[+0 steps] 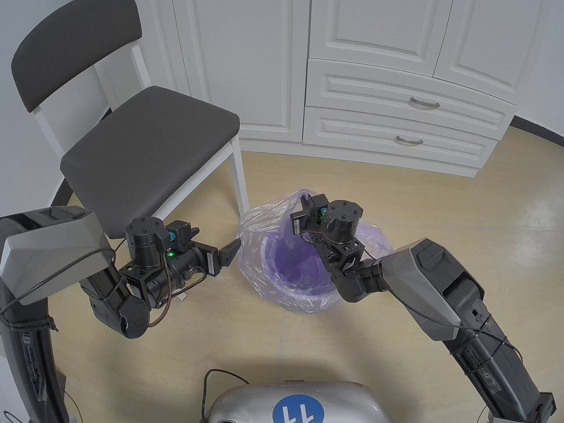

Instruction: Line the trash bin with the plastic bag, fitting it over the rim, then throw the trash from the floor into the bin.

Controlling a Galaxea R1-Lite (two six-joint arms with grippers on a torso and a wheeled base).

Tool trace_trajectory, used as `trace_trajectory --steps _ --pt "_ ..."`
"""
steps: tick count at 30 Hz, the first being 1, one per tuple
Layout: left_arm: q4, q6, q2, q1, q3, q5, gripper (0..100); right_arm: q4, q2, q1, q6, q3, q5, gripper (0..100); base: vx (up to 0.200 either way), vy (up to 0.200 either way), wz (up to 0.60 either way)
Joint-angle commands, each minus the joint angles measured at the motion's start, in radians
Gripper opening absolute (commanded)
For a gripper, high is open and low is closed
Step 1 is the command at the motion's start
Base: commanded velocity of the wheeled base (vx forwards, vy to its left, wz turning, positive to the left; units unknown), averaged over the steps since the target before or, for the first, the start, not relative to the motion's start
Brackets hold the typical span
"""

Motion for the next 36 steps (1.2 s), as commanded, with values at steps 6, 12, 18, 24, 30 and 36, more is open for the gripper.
trace_trajectory --steps 6,12,18,24,30,36 --pt "-0.031 -0.001 -0.005 -0.006 0.002 0.002 100 -0.088 0.019 -0.041 -0.010 -0.024 -0.055 0 0.000 0.000 0.00" --pt "-0.032 0.002 0.000 -0.018 0.008 0.002 100 -0.154 0.015 -0.069 -0.065 -0.024 -0.073 0 0.000 0.000 0.00" --pt "-0.041 0.004 0.015 -0.043 0.022 0.002 100 -0.177 0.023 -0.036 -0.067 -0.024 -0.087 100 0.000 0.000 0.00" --pt "-0.101 0.007 0.067 -0.055 0.025 0.012 100 -0.174 -0.139 -0.036 -0.114 0.336 -0.032 100 0.000 0.000 0.00" --pt "-0.101 0.007 0.080 -0.067 0.025 0.012 100 -0.142 -0.373 -0.038 -0.085 0.668 0.049 100 0.000 0.000 0.00" --pt "-0.100 0.004 0.101 -0.092 0.020 0.012 100 -0.246 -0.485 -0.036 -0.029 0.905 -0.004 100 0.000 0.000 0.00"
